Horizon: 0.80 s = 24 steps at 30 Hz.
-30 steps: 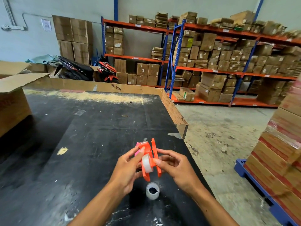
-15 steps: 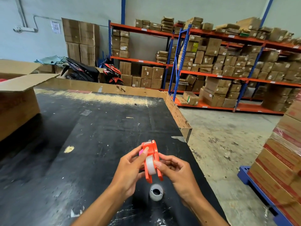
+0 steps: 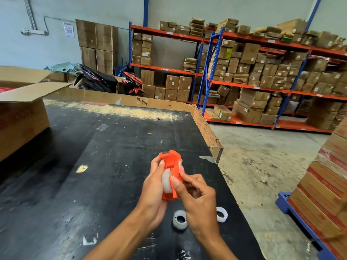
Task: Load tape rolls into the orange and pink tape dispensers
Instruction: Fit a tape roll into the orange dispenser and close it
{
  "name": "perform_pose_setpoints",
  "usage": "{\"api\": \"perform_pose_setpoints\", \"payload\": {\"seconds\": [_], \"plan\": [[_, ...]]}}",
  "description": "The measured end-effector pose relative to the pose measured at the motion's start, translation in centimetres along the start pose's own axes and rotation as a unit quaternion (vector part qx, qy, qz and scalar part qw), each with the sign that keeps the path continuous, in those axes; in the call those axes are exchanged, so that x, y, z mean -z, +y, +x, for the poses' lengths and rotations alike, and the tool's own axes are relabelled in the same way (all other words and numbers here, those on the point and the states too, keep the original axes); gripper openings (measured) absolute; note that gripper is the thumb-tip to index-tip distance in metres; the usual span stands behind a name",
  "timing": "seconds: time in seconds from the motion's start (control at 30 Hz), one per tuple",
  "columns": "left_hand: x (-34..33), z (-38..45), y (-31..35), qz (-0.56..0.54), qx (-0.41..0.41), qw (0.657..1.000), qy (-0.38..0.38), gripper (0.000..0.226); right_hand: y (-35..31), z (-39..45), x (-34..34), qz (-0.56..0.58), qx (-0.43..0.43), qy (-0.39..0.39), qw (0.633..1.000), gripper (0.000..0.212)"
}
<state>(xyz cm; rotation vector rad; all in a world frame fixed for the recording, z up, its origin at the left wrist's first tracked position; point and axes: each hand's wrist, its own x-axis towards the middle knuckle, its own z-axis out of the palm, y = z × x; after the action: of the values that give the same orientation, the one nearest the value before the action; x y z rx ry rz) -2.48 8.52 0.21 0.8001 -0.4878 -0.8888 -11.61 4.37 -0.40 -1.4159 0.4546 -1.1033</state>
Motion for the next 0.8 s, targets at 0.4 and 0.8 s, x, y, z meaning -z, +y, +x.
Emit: {"api": "perform_pose_setpoints", "payload": {"seconds": [0.4, 0.8], "plan": [[0.0, 1.5, -0.6, 0.124, -0.011, 0.992, 0.014, 0.019, -1.4, 3.1, 3.3, -0.169, -0.027, -0.054, 0.984, 0.019], [-2.0, 2.3, -1.8, 0.053, 0.076, 0.996, -0.009, 0.044, -2.4, 5.3, 6.0, -0.200, -0.024, -0.157, 0.967, 0.015]]}}
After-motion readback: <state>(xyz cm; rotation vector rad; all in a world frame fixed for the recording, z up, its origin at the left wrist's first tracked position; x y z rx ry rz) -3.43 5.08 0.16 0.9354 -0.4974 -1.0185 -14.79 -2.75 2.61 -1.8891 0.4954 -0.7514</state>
